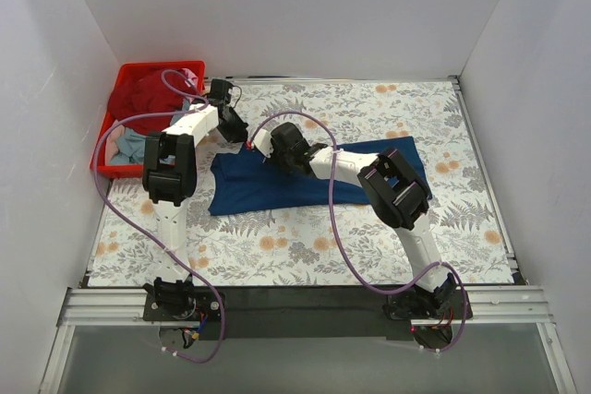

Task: Fold and stack the t-shirts
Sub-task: Fold the tshirt

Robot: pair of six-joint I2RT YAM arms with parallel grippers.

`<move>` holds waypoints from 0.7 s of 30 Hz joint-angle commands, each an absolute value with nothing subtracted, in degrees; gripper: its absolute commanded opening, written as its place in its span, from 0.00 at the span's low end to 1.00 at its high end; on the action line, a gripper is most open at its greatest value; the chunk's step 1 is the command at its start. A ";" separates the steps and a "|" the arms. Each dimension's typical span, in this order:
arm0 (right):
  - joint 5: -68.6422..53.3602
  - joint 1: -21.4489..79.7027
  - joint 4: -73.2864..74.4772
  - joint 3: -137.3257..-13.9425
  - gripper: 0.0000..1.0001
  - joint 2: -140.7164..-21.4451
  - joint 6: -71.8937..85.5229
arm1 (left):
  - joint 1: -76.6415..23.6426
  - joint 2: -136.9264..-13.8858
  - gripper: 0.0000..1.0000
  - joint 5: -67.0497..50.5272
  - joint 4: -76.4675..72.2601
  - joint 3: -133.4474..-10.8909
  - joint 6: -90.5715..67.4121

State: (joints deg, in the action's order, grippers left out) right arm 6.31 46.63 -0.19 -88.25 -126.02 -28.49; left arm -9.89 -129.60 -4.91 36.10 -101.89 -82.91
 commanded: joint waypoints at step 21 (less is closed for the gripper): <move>13.80 46.76 -3.51 -87.28 0.07 -119.53 -28.22 | -10.11 -123.75 0.00 -3.78 33.93 -105.73 -79.10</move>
State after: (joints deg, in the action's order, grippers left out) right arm 11.05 46.63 -1.23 -87.83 -121.91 -28.71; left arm -9.93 -129.10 -3.64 35.64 -103.18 -80.27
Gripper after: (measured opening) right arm 0.074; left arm 0.010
